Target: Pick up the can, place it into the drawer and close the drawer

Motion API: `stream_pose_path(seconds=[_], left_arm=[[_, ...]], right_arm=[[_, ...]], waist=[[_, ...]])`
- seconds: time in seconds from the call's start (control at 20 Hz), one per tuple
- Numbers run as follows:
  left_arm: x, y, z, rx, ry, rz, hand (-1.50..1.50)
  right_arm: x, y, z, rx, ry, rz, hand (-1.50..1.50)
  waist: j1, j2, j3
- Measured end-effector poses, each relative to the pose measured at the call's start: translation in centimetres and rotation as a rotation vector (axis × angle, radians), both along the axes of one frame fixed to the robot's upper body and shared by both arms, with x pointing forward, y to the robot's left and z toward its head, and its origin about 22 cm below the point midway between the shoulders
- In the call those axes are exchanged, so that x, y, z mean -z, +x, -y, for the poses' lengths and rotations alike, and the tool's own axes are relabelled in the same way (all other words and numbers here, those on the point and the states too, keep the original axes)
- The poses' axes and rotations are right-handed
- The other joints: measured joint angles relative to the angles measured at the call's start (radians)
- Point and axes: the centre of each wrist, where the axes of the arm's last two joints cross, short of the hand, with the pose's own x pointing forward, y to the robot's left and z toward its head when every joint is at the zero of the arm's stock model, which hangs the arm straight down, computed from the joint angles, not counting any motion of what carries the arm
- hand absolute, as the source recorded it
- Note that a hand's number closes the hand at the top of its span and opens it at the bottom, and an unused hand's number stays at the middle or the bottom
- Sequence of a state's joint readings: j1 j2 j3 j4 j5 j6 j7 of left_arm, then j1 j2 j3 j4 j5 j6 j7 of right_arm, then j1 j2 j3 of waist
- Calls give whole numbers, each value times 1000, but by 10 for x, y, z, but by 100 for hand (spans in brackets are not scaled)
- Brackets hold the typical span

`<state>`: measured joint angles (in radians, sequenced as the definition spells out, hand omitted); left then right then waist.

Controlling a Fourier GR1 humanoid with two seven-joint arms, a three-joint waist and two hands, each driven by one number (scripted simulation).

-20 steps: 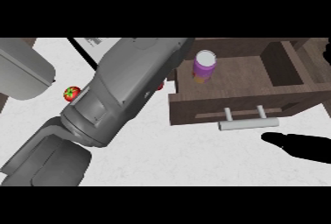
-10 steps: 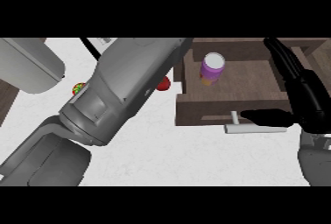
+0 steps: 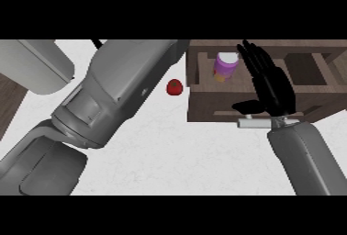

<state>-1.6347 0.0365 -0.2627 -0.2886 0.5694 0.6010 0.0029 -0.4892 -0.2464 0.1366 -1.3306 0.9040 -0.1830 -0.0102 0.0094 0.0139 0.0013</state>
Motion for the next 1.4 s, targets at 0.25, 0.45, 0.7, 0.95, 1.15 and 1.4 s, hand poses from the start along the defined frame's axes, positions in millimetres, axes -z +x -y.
stream_pose_path(seconds=[0.25, 0.45, 0.7, 0.95, 1.15, 1.4], left_arm=[[-5, 6, -18, -20, -3, -3, -150], [-8, 6, -26, -19, -5, -1, -150], [-5, 11, -46, -26, 0, -21, -150], [-3, 10, -59, -21, 7, -25, -150], [-3, 9, -71, -12, 6, -26, -150], [1, 7, -92, -4, 13, -28, -150]], right_arm=[[19, 28, -8, 45, -37, 20, -150], [23, 49, -17, 103, -56, 64, -150], [17, 73, -16, 153, -60, 123, -150], [9, 90, -24, 183, -74, 161, -150], [-1, 101, -25, 200, -78, 175, -150], [-11, 110, -30, 199, -108, 159, -150]], waist=[[17, -3, 0], [34, -5, -1], [48, -5, -1], [66, -6, -2], [82, -3, -1], [92, 4, 1]])
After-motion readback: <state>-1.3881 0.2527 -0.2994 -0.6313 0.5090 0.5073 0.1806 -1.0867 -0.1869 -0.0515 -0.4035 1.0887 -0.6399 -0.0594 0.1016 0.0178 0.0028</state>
